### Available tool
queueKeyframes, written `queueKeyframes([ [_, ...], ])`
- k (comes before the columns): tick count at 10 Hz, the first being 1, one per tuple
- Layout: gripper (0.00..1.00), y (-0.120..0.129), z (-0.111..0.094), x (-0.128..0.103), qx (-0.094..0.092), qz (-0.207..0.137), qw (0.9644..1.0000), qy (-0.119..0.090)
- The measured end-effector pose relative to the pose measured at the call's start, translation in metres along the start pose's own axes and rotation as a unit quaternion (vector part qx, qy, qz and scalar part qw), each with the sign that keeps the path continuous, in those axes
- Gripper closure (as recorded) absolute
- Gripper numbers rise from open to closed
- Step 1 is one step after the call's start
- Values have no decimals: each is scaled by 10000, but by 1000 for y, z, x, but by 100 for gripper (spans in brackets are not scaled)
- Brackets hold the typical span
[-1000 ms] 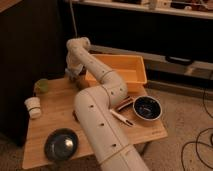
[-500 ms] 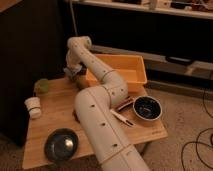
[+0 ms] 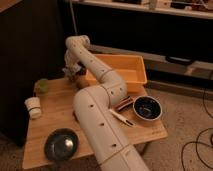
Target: Place towel in metal cup
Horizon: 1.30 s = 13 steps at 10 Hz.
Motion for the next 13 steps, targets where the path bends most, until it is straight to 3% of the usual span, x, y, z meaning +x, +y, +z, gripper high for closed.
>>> queueKeyframes([
  [6, 100, 12, 15, 16, 39, -275, 9992, 279],
  [13, 100, 13, 15, 17, 33, -285, 9992, 292],
])
